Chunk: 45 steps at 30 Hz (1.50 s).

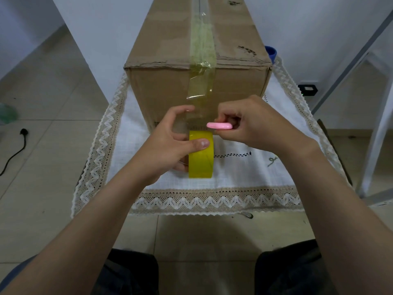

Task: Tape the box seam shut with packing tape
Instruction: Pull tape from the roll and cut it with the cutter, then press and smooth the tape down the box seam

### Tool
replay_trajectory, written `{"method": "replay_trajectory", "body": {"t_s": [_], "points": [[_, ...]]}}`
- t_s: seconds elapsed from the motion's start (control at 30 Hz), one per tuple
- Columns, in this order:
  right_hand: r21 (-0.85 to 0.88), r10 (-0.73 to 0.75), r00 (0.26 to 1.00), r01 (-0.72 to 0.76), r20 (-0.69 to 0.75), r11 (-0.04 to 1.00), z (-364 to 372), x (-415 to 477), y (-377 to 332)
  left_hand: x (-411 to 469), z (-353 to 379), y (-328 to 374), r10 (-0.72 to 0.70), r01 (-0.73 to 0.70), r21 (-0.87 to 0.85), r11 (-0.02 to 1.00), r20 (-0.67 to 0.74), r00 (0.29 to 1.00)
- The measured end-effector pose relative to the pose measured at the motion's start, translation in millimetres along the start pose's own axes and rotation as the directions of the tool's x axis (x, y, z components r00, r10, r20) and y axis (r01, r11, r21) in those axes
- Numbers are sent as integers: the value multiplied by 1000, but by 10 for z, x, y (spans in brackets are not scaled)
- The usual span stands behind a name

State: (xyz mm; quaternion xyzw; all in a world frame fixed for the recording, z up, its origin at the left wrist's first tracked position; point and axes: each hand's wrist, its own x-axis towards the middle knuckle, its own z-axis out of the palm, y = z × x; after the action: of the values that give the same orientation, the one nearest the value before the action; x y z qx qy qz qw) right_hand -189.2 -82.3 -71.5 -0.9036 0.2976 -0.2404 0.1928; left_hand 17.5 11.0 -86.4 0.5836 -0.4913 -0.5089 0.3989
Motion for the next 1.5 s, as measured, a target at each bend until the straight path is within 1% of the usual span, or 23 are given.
{"method": "replay_trajectory", "body": {"t_s": [0.2, 0.27, 0.4, 0.47, 0.53, 0.6, 0.67, 0.73, 0.83, 0.97, 1.0, 1.03, 1.07, 1.1, 1.13, 1.17, 1.2, 1.23, 1.27, 1.3, 1.37, 1.43, 1.5], "points": [[-2, 145, 989, -145, 22, 989, -138, -122, 71, -26, 8, 33, -11, 11, -15, 1000, 6, 1000], [12, 238, 971, -238, 30, 971, -181, -165, 92, -26, 30, 44, -11, 11, 5, 1000, -2, 1000], [-131, 392, 916, -379, 89, 916, -243, -308, 228, -35, 78, 74, -10, 10, 33, 999, -3, 1000], [-145, 483, 870, -467, 101, 872, -280, -393, 360, -41, 102, 95, -13, 13, 36, 999, 2, 1000], [-168, 577, 809, -556, 116, 814, -314, -486, 516, -35, 124, 107, -20, 20, 36, 999, -9, 1000], [-199, 639, 763, -614, 100, 764, -322, -566, 641, -25, 142, 106, -31, 32, 25, 999, -28, 999], [-219, 661, 748, -637, 54, 739, -291, -616, 702, -10, 145, 105, -50, 51, 16, 999, -44, 998], [-198, 683, 730, -665, 30, 720, -227, -623, 719, 2, 153, 111, -64, 65, 19, 998, -54, 996], [-177, 744, 667, -729, 31, 661, -154, -596, 766, 23, 170, 128, -83, 86, 38, 996, -69, 994], [-175, 825, 565, -815, -30, 552, -148, -595, 768, 33, 199, 146, -96, 99, 39, 994, -74, 993], [-197, 823, 563, -817, -70, 542, -155, -589, 719, 33, 197, 145, -98, 101, 38, 994, -74, 992], [-209, 807, 578, -810, -123, 548, -162, -573, 658, 32, 195, 148, -100, 103, 37, 994, -73, 992], [-205, 779, 602, -796, -177, 569, -170, -542, 575, 31, 193, 147, -103, 105, 35, 994, -72, 992], [-171, 750, 631, -776, -198, 608, -170, -502, 497, 30, 194, 147, -104, 107, 35, 994, -72, 992], [-96, 727, 665, -745, -172, 660, -167, -457, 403, 32, 193, 143, -106, 109, 34, 993, -72, 992], [16, 715, 692, -718, -101, 696, -148, -412, 284, 32, 193, 139, -107, 110, 34, 993, -73, 992], [136, 704, 710, -698, 9, 703, -114, -365, 140, 32, 195, 136, -107, 110, 34, 993, -73, 992], [239, 685, 717, -693, 130, 680, -69, -325, -2, 32, 196, 132, -106, 109, 38, 993, -72, 992], [301, 653, 719, -693, 236, 655, -9, -290, -122, 33, 196, 126, -103, 107, 46, 993, -69, 992], [335, 619, 726, -688, 300, 644, 61, -266, -203, 35, 196, 119, -101, 105, 57, 993, -64, 993], [403, 595, 736, -676, 322, 617, 185, -222, -292, 42, 187, 101, -99, 104, 72, 992, -58, 993], [475, 617, 723, -681, 312, 558, 249, -191, -302, 47, 169, 87, -97, 101, 70, 992, -60, 994], [528, 610, 710, -689, 352, 497, 248, -191, -301, 32, 149, 104, -94, 97, 71, 993, -43, 995]]}}
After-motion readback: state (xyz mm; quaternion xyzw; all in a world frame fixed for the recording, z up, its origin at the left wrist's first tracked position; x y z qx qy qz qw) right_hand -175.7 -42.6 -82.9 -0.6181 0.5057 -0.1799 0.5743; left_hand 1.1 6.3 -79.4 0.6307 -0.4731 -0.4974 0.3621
